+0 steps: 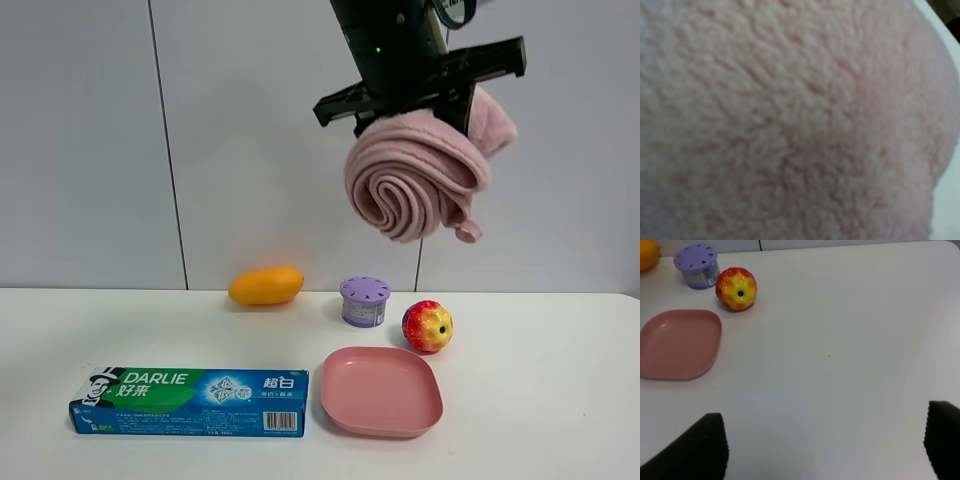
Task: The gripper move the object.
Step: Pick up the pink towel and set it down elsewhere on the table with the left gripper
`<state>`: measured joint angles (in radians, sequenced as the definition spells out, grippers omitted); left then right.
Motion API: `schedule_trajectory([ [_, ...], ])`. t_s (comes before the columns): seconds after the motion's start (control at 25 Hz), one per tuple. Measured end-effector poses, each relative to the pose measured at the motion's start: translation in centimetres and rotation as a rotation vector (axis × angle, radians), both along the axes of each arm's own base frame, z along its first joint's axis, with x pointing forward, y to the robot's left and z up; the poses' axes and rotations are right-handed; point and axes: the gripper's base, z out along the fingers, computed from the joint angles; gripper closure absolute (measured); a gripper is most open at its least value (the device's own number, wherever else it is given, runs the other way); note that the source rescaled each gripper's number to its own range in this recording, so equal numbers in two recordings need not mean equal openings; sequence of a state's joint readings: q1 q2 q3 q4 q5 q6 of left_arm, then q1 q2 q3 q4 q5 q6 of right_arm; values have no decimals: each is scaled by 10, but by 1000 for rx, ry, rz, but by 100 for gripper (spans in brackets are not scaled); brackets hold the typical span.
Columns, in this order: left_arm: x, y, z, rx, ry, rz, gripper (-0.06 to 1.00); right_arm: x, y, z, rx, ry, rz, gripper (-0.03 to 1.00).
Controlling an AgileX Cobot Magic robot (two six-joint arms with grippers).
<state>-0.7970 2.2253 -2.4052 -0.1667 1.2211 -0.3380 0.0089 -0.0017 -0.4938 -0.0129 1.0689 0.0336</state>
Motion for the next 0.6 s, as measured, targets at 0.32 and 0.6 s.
schedule_trajectory([
  [0.32,-1,-9,-16,34,34,129,94,0,0,0,0,0,0,-3],
  [0.6,5,-22,-53,62,129,247,94,0,0,0,0,0,0,-3],
])
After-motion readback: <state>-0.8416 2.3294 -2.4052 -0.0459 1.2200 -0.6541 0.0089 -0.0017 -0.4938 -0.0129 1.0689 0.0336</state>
